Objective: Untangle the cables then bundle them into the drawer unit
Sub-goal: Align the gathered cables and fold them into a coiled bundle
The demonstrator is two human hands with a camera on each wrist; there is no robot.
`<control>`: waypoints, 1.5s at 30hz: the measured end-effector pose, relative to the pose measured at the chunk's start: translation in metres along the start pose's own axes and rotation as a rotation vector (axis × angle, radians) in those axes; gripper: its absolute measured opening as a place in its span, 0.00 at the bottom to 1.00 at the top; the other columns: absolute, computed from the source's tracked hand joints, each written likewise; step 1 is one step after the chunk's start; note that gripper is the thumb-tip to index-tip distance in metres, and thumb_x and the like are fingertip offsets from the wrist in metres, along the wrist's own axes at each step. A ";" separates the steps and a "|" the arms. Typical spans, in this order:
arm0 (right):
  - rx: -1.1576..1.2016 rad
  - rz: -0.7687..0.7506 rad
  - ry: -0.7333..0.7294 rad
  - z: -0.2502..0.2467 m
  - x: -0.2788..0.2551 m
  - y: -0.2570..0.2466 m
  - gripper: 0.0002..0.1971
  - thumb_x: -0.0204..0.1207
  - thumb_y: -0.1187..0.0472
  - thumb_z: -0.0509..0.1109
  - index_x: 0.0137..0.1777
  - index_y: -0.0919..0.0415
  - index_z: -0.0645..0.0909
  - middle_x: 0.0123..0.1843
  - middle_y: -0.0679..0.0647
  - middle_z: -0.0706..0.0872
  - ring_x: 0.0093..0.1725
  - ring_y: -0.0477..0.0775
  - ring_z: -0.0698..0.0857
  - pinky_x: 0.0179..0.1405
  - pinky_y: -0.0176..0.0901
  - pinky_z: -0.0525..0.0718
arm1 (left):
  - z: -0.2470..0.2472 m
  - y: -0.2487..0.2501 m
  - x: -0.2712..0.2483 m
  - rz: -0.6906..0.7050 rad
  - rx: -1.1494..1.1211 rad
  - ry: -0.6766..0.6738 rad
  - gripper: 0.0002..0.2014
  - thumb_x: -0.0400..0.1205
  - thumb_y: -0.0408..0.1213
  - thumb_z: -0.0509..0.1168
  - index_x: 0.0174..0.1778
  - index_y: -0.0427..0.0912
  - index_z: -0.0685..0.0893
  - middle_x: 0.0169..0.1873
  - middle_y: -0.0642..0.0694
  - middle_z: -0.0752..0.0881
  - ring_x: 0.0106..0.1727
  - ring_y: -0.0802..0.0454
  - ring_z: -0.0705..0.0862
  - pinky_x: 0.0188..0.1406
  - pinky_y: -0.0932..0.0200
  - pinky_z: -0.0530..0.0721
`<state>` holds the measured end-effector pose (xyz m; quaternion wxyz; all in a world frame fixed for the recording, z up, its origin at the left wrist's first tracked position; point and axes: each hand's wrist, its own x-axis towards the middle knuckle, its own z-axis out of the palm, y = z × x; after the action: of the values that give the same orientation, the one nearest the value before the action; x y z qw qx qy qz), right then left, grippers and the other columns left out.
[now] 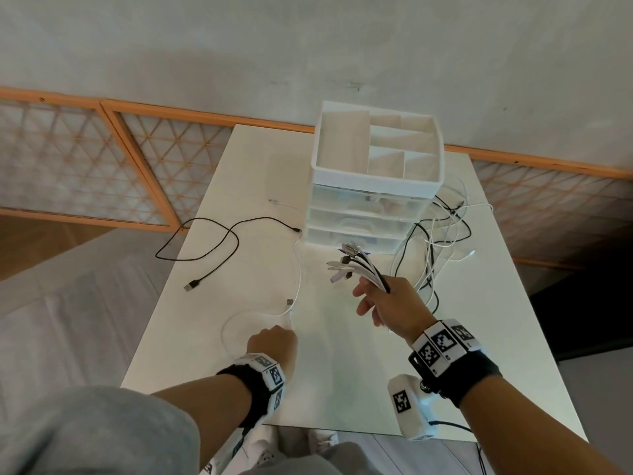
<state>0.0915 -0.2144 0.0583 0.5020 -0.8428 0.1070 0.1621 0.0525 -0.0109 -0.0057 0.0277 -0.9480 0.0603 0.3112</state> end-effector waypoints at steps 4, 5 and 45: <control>0.012 -0.010 -0.002 0.002 -0.002 0.005 0.17 0.86 0.51 0.63 0.44 0.60 0.88 0.32 0.55 0.91 0.24 0.52 0.79 0.30 0.40 0.78 | -0.016 0.003 -0.003 0.008 -0.293 0.044 0.12 0.77 0.40 0.64 0.54 0.42 0.80 0.52 0.42 0.86 0.52 0.42 0.86 0.47 0.57 0.82; 0.023 -0.002 -0.008 0.001 -0.002 0.007 0.17 0.86 0.51 0.64 0.44 0.60 0.88 0.33 0.55 0.91 0.24 0.53 0.80 0.31 0.41 0.78 | -0.024 0.006 -0.004 0.025 -0.416 0.068 0.08 0.74 0.42 0.66 0.46 0.45 0.78 0.48 0.44 0.86 0.48 0.44 0.84 0.43 0.58 0.80; -0.878 0.282 0.554 -0.116 0.034 0.038 0.30 0.74 0.32 0.67 0.74 0.41 0.74 0.75 0.63 0.67 0.72 0.67 0.70 0.68 0.62 0.71 | -0.225 -0.014 -0.047 0.340 -1.025 0.705 0.29 0.80 0.64 0.63 0.23 0.43 0.76 0.17 0.50 0.69 0.19 0.51 0.67 0.31 0.56 0.70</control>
<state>0.1289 -0.3349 0.0660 0.0288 -0.9621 0.2697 0.0292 0.1492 -0.0129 0.2033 -0.4999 -0.8636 0.0592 -0.0294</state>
